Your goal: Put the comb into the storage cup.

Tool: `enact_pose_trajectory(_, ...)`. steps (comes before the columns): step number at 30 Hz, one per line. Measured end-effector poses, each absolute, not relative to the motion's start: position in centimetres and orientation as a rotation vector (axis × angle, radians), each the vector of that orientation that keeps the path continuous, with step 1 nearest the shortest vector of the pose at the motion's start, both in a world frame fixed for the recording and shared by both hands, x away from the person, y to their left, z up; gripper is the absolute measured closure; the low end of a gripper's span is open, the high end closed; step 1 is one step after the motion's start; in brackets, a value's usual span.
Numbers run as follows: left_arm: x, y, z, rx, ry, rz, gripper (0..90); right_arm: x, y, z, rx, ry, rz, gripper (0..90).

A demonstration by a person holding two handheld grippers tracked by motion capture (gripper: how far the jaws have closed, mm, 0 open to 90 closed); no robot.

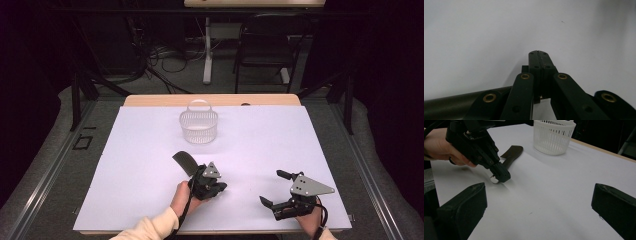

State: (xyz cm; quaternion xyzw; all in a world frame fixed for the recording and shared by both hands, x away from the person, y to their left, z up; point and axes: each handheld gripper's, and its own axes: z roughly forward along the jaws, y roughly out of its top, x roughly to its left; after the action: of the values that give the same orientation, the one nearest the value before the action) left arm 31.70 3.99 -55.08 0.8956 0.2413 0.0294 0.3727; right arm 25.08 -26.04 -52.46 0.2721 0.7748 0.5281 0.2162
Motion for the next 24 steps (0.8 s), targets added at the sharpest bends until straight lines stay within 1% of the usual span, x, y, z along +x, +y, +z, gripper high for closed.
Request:
enact_pose_trajectory(10, 31.3, 4.6, -55.1, 2.348, 0.614, 0.043, 90.0, 25.1, -26.1, -52.5, 0.756, 2.145, 1.464, 0.0)
enact_pose_trajectory(17, 31.2, 4.9, -55.2, 2.371, 0.606, 0.01, 90.0, 25.1, -26.1, -52.4, 0.754, 2.142, 1.463, 0.0)
enact_pose_trajectory(22, 31.0, 5.2, -55.1, 2.381, 0.613, 0.02, 90.0, 25.1, -26.2, -52.4, 0.754, 2.141, 1.464, 0.0)
enact_pose_trajectory(24, 31.0, 5.4, -55.1, 2.377, 0.61, 0.001, 90.0, 25.1, -26.1, -52.5, 0.754, 2.141, 1.465, 0.0)
